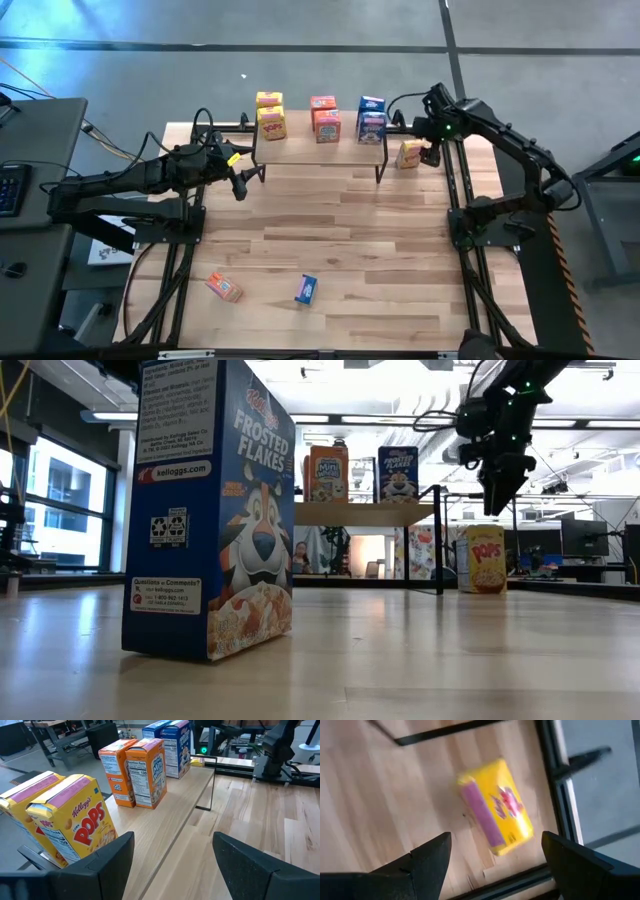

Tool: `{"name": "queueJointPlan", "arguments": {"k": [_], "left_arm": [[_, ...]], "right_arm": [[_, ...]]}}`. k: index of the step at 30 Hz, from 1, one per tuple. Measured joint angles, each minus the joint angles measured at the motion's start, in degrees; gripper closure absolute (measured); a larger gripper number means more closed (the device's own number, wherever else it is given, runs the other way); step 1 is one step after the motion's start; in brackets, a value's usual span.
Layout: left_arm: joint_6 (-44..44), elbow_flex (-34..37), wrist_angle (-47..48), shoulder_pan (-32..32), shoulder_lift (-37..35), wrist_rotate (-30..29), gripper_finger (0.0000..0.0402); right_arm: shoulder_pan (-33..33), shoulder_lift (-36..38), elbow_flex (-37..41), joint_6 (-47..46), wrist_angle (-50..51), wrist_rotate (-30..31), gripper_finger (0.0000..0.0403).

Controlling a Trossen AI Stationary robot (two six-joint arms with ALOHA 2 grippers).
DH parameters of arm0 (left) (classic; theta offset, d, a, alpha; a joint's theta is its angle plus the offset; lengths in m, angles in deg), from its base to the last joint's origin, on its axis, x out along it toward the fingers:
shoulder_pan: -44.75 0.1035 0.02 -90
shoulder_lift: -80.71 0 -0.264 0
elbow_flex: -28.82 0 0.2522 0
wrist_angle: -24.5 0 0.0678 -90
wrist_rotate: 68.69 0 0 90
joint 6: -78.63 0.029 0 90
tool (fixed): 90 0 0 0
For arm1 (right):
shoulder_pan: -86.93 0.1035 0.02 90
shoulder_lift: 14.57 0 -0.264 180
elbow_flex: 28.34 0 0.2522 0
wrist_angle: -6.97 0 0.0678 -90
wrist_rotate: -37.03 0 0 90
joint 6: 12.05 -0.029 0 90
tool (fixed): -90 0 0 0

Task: Stack cereal on shelf
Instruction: Put the yellow cereal box aligned with the other yellow cereal box on the shelf

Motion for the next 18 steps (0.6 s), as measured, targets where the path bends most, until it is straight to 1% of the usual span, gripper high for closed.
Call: {"name": "queueJointPlan", "arguments": {"k": [5,9,14,18], "left_arm": [[0.0,0.0,-0.01,0.0,0.01,0.0,0.014],[0.0,0.0,0.0,-0.01,-0.01,0.0,0.014],[0.0,0.0,0.0,0.01,0.01,0.0,0.014],[0.0,0.0,0.0,-0.01,0.0,0.0,0.014]], "right_arm": [[-3.38,-0.5,0.0,-3.17,-1.42,-2.59,0.01],[-5.24,-0.56,0.0,-3.94,-2.22,-5.18,0.01],[-5.34,-0.85,0.0,-0.61,-2.14,-5.71,0.01],[-5.33,-2.78,0.0,0.16,-2.07,-6.19,0.01]]}}
